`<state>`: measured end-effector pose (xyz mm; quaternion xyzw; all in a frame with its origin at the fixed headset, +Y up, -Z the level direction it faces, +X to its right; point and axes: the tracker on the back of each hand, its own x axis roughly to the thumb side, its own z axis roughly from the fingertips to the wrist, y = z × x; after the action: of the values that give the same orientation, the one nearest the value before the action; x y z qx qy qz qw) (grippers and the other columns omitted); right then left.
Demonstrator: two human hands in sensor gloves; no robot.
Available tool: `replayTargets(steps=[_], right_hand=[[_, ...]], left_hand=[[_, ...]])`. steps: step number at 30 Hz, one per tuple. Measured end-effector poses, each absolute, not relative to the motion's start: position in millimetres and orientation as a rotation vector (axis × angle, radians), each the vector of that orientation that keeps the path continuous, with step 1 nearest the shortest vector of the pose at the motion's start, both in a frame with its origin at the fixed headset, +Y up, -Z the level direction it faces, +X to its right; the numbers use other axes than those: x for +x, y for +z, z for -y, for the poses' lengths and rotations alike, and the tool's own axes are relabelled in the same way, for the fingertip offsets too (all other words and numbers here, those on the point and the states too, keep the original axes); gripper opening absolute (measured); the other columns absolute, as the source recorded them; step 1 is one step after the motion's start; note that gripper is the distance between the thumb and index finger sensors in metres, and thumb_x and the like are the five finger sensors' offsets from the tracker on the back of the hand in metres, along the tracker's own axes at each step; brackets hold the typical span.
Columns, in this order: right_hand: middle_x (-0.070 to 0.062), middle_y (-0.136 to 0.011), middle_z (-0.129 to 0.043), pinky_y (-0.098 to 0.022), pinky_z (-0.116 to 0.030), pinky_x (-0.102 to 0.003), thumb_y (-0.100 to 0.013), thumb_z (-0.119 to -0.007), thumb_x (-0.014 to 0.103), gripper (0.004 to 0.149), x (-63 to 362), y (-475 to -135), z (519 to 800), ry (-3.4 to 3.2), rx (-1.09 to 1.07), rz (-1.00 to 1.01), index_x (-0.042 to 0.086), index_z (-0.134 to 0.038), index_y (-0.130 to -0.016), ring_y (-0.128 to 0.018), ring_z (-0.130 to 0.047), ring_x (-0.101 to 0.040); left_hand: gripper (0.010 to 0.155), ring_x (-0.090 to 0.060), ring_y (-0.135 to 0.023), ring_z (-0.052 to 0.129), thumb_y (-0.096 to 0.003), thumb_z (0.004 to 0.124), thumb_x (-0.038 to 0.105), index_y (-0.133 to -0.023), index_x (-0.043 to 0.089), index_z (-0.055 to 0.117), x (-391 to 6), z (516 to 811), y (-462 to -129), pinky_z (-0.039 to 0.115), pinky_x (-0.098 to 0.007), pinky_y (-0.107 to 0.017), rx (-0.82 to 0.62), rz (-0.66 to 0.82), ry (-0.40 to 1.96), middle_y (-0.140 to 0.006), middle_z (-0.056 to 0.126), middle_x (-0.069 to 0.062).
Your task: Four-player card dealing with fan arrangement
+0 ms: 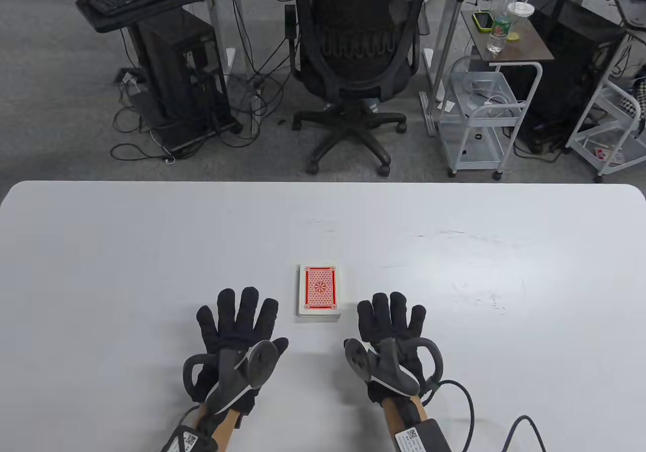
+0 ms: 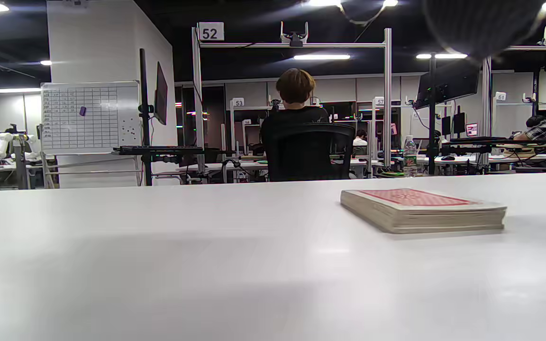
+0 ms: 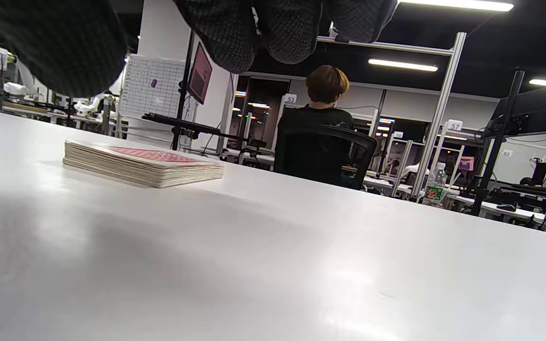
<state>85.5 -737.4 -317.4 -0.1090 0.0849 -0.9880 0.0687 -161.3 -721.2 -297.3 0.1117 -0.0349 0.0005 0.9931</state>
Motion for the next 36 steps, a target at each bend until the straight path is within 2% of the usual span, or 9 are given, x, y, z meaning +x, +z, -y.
replayTargets(steps=[11,16,22,27,31,36], right_hand=[[-0.023,-0.112,-0.035,-0.058,-0.023,-0.076,-0.054,-0.073,0.057,0.08,83.9,-316.6,734.9,-2.981,-0.34,-0.27,0.011,-0.043,-0.112,-0.103,-0.032,-0.06],[-0.023,-0.113,-0.036,-0.06,-0.026,-0.077,-0.054,-0.072,0.057,0.08,84.3,-317.5,731.8,-3.04,-0.345,-0.173,0.011,-0.042,-0.113,-0.103,-0.035,-0.061],[-0.023,-0.112,-0.04,-0.062,-0.035,-0.076,-0.055,-0.072,0.056,0.079,85.8,-326.4,726.4,-3.108,-0.379,0.017,0.011,-0.043,-0.113,-0.103,-0.043,-0.059],[-0.025,-0.112,-0.038,-0.064,-0.039,-0.073,-0.056,-0.071,0.054,0.077,90.5,-351.8,722.3,-3.256,-0.387,0.284,0.011,-0.042,-0.113,-0.102,-0.046,-0.059],[-0.027,-0.111,-0.038,-0.063,-0.041,-0.072,-0.058,-0.069,0.053,0.077,94.7,-382.2,723.0,-3.467,-0.365,0.497,0.008,-0.039,-0.113,-0.1,-0.049,-0.06],[-0.03,-0.109,-0.036,-0.061,-0.045,-0.072,-0.059,-0.067,0.053,0.078,98.5,-410.9,731.9,-3.718,-0.275,0.78,0.005,-0.035,-0.113,-0.098,-0.052,-0.061]], left_hand=[[0.076,-0.044,-0.116,0.024,-0.0471,0.069,0.068,-0.111,0.045,0.035,-161.1,721.3,-297.2,0.027,-0.071,-0.075,0.224,0.076,0.012,-0.124,0.025,0.007],[0.074,-0.043,-0.115,0.033,-0.0478,0.069,0.066,-0.111,0.044,0.037,-160.8,725.6,-299.9,0.034,-0.07,-0.076,0.17,0.08,0.048,-0.124,0.03,0.006],[0.07,-0.042,-0.114,0.043,-0.0491,0.068,0.064,-0.11,0.042,0.042,-158.9,739.6,-311.6,0.041,-0.067,-0.077,0.007,0.089,0.11,-0.123,0.037,0.004],[0.07,-0.042,-0.114,0.045,-0.0496,0.068,0.063,-0.11,0.041,0.041,-156.9,750.7,-329.5,0.044,-0.065,-0.078,-0.144,0.061,0.195,-0.123,0.038,0.005],[0.07,-0.042,-0.112,0.051,-0.0496,0.068,0.062,-0.11,0.039,0.042,-150.9,747.5,-357.6,0.048,-0.064,-0.077,-0.209,0.022,0.328,-0.122,0.042,0.003],[0.075,-0.044,-0.11,0.053,-0.0512,0.065,0.063,-0.113,0.035,0.033,-144.5,745.0,-397.6,0.053,-0.062,-0.076,-0.355,-0.067,0.503,-0.122,0.039,-0.005]])
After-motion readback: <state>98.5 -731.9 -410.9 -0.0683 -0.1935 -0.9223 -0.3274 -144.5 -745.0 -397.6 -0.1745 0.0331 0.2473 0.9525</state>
